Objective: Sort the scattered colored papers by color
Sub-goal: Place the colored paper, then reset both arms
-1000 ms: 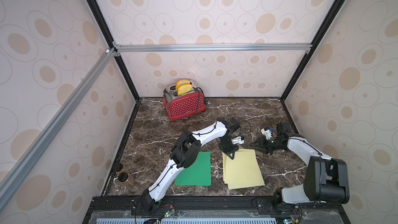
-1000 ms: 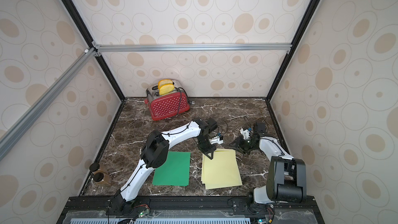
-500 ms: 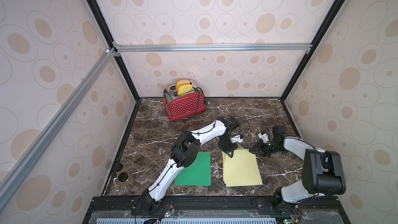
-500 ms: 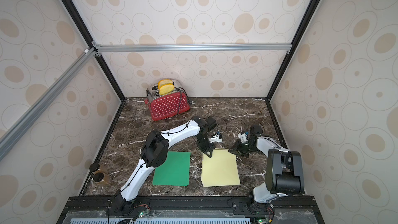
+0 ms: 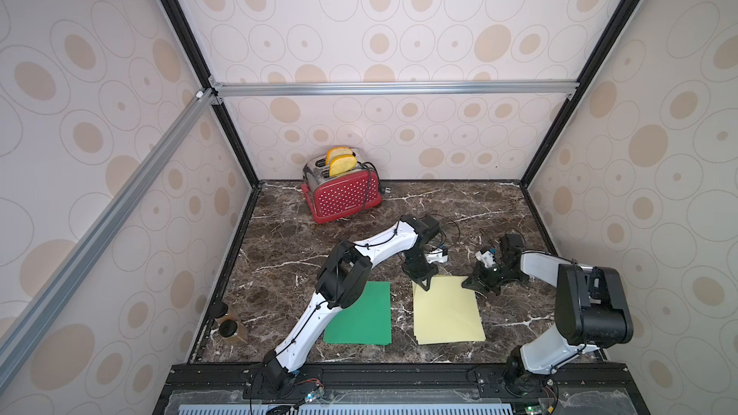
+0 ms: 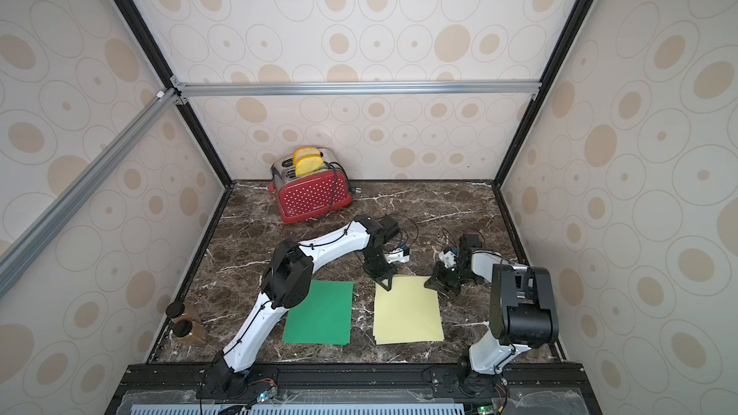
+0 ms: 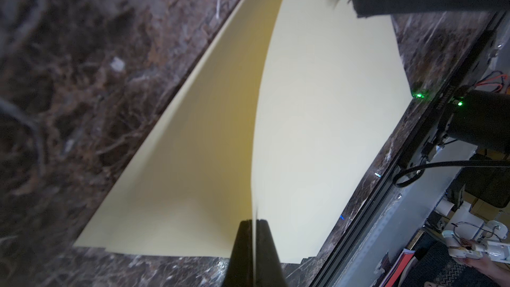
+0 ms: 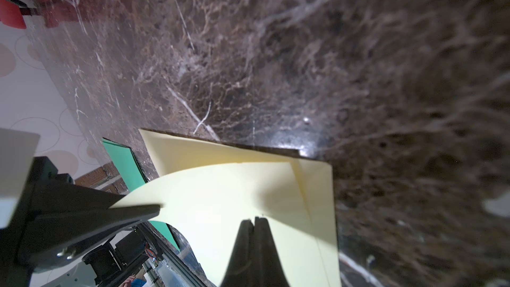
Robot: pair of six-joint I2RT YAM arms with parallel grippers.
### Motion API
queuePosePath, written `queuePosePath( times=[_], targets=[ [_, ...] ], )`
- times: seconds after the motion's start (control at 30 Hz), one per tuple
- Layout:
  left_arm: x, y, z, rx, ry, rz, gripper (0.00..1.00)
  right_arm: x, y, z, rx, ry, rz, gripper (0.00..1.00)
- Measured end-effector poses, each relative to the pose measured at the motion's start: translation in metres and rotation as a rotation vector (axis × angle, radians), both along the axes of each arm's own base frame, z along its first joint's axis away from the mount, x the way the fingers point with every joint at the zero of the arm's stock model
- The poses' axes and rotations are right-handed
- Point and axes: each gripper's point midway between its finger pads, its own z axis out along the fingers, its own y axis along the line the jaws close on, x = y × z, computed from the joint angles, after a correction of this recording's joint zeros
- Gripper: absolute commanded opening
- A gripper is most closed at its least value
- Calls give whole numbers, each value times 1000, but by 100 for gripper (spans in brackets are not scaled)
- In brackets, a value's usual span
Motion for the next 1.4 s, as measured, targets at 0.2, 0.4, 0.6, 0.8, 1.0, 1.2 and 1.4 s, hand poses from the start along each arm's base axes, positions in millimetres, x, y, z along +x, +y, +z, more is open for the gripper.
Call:
queuePosePath(
  times=[0.2, 0.4, 0.6, 0.8, 1.0, 1.2, 1.4],
  targets=[
    [0, 0, 0, 0, 0, 1, 0, 2, -2, -5, -13, 15, 4, 0],
    [1, 0, -2, 3, 2, 2, 0, 4, -3, -6, -20, 16, 9, 0],
    [4, 1, -6, 14, -6, 4, 12, 3, -3, -6, -21, 17, 12, 0],
    [10, 6, -8, 43, -39, 8, 65, 4, -2, -7, -20, 23, 13, 0],
    [20, 16, -1, 81, -99, 7, 87, 6, -3, -6, -27, 22, 12, 0],
    [56, 52, 46, 188, -364, 21, 95, 7, -4, -6, -32, 26, 12, 0],
    [84, 136, 159, 285, -761, 213, 99, 12, -7, 16, -56, 26, 9, 52]
  ],
)
